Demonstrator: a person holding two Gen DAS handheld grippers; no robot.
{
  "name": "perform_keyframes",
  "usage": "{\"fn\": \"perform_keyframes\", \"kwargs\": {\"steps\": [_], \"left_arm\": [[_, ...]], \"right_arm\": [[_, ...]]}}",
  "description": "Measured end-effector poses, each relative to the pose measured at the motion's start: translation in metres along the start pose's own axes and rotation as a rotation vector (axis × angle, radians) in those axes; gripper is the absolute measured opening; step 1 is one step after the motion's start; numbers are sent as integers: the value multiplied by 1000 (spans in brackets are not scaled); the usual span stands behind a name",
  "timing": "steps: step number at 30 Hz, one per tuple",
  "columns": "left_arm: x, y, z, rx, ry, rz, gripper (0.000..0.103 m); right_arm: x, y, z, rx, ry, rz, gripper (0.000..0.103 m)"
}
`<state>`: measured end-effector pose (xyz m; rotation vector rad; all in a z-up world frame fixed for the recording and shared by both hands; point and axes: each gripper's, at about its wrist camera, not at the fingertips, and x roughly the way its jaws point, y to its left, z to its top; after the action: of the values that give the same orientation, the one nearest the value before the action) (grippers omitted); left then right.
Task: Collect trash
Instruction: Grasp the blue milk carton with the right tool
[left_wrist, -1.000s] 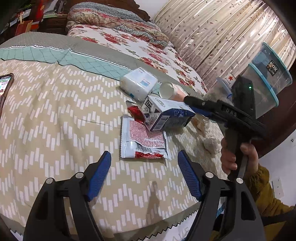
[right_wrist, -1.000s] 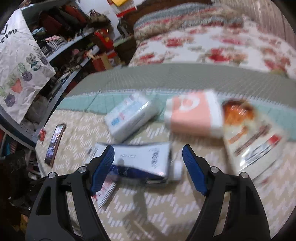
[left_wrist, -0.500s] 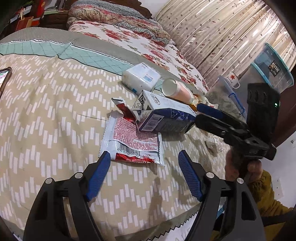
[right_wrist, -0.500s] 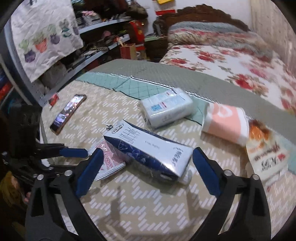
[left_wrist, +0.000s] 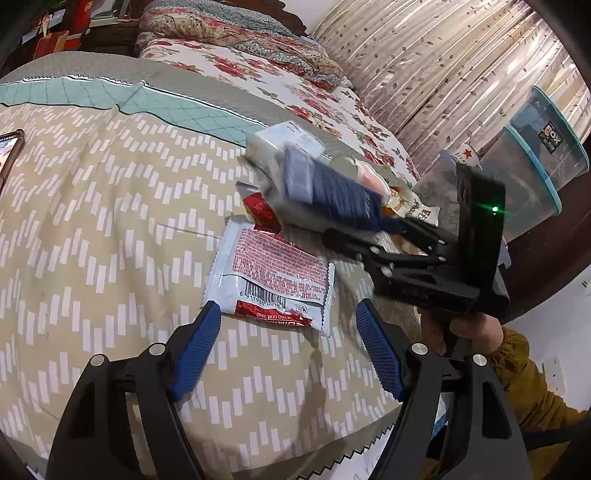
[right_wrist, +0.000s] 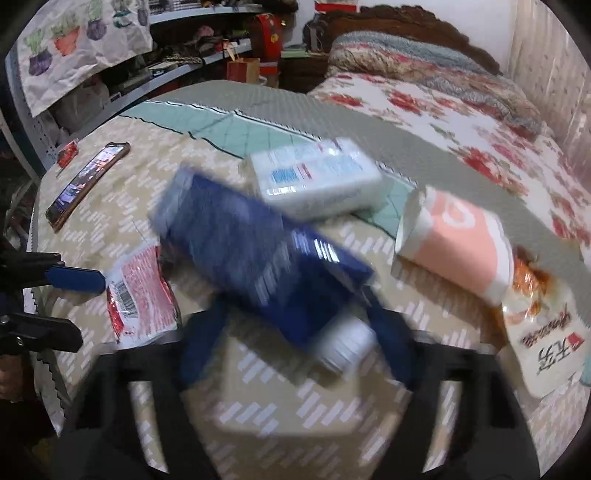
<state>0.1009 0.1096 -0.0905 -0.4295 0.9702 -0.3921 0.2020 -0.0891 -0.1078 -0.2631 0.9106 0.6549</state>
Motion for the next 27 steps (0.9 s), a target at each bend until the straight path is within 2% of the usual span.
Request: {"fn": "perform_keyframes", "kwargs": {"steps": [1, 2, 7, 9, 10, 12, 14, 16, 19, 22, 24, 25, 27], "left_arm": [[0, 0, 0, 0, 1, 0, 72], [0, 0, 0, -1, 1, -1, 72], [1, 0, 1, -4, 0, -1, 72], [1, 1, 1, -4, 0, 0, 72], [1, 1, 2, -5, 0, -1, 72], [1, 1, 2, -4, 0, -2, 72], [0, 3, 3, -4, 1, -5, 74], [0, 3, 3, -1, 1, -5, 74], [0, 4, 3, -6, -1, -6, 75], [-3, 6, 3, -12, -5, -1, 76], [-5, 8, 3, -14, -7, 4, 76], [-6, 9, 3, -14, -8, 7, 76], [-8, 11, 5, -14, -11, 14, 81]], "right_arm": [[0, -3, -2, 23, 9, 17, 50], [-1, -4, -3, 39, 7, 27, 49], [-18, 16, -17, -5, -17, 85, 50], [-25, 22, -21, -29, -26, 92, 60], [-30, 22, -22, -33, -38, 82, 68], [-37, 19, -19, -26, -64, 65, 75], [-45, 14, -12, -11, -97, 52, 86], [-48, 9, -2, -12, -117, 35, 91], [-33, 7, 13, -15, -81, 65, 91], [-8, 7, 22, 0, -33, 67, 91], [2, 8, 22, 5, -12, 68, 75], [6, 9, 21, 18, 5, 97, 59], [2, 7, 17, 58, -2, 92, 56]]}}
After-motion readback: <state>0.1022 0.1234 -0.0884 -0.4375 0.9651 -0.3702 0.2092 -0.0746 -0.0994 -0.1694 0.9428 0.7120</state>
